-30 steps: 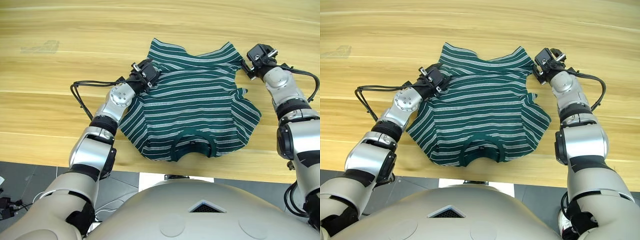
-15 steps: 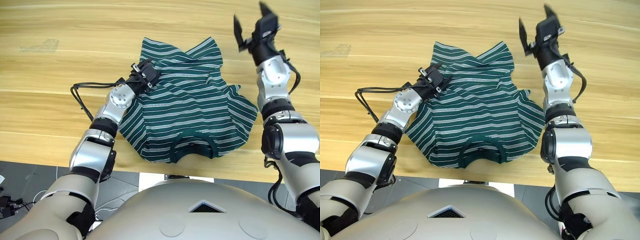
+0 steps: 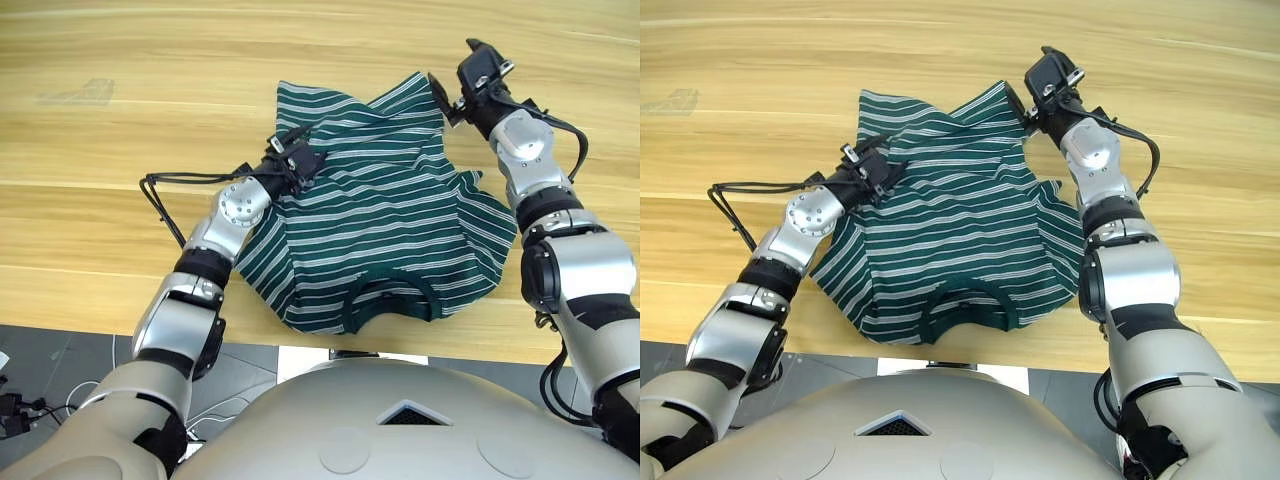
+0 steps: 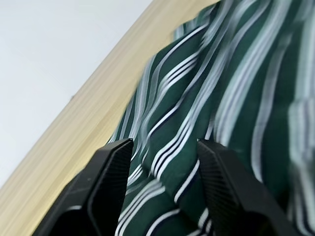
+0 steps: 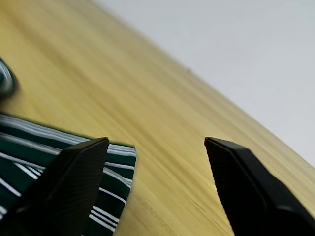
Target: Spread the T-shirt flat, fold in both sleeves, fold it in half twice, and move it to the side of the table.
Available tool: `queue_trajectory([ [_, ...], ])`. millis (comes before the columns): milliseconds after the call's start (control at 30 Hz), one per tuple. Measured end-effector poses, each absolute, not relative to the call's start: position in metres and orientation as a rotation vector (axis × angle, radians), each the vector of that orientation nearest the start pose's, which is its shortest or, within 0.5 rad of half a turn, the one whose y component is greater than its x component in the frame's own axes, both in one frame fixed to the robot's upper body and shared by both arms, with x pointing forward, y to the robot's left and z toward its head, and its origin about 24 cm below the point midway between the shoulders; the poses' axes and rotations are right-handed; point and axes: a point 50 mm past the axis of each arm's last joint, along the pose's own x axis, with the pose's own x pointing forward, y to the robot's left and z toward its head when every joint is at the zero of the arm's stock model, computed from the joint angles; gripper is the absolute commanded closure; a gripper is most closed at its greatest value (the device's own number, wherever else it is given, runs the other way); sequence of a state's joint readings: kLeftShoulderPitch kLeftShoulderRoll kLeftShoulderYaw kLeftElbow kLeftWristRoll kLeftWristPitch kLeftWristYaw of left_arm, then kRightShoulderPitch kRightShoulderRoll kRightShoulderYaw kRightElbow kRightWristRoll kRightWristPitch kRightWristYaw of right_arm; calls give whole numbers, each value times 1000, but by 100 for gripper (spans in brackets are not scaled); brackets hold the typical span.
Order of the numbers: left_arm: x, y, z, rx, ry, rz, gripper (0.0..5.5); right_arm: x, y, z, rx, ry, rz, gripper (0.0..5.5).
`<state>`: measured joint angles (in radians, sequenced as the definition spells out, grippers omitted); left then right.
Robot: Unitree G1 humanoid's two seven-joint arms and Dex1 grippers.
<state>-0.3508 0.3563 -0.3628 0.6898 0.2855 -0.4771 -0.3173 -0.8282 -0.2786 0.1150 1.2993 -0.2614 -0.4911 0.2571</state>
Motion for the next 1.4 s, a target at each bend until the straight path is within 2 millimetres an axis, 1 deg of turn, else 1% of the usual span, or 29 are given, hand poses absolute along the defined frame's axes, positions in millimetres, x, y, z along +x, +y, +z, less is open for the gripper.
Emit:
queue_trajectory([
  [33, 277, 133, -1, 732, 1, -819, 310, 373, -161, 52, -651, 114, 451, 187],
  [100, 270, 131, 0, 737, -4, -847, 310, 376, -154, 51, -717, 145, 463, 187],
  [167, 262, 130, 1, 741, 2, -865, 310, 373, -145, 40, -786, 211, 490, 187],
  [267, 253, 129, 1, 753, 7, -892, 310, 371, -136, 32, -841, 254, 502, 187],
  [400, 248, 127, 3, 767, 10, -903, 310, 370, -131, 29, -882, 274, 514, 187],
  [500, 247, 126, 4, 767, 12, -908, 310, 368, -132, 25, -933, 277, 521, 187],
  [667, 244, 125, 2, 763, 19, -912, 310, 366, -155, 22, -954, 297, 457, 187],
  [800, 243, 124, 2, 762, 20, -915, 310, 363, -176, 21, -938, 319, 381, 187],
  [867, 243, 124, 1, 761, 21, -916, 310, 362, -184, 19, -934, 331, 353, 187],
  [933, 242, 124, 1, 760, 21, -917, 310, 360, -188, 18, -929, 336, 333, 187],
  [1033, 242, 123, 0, 757, 23, -918, 310, 358, -190, 16, -876, 337, 320, 187],
  [1100, 242, 123, 0, 757, 24, -918, 310, 354, -187, 14, -769, 298, 340, 187],
  [1167, 248, 122, -1, 752, 22, -907, 310, 350, -177, 14, -582, 198, 338, 187],
  [1200, 254, 123, 0, 753, 22, -884, 310, 352, -170, 23, -483, 97, 319, 187],
  [1233, 261, 124, 0, 753, 27, -862, 310, 355, -167, 36, -413, -7, 297, 187],
  [1267, 271, 128, 2, 763, 34, -832, 310, 358, -166, 57, -342, -154, 267, 187],
  [1333, 287, 137, 7, 785, 49, -783, 310, 360, -162, 87, -266, -379, 235, 187],
  [1367, 291, 139, 8, 792, 50, -776, 310, 359, -161, 94, -254, -433, 237, 187],
  [1400, 295, 140, 9, 809, 50, -775, 310, 357, -155, 106, -233, -530, 254, 187],
])
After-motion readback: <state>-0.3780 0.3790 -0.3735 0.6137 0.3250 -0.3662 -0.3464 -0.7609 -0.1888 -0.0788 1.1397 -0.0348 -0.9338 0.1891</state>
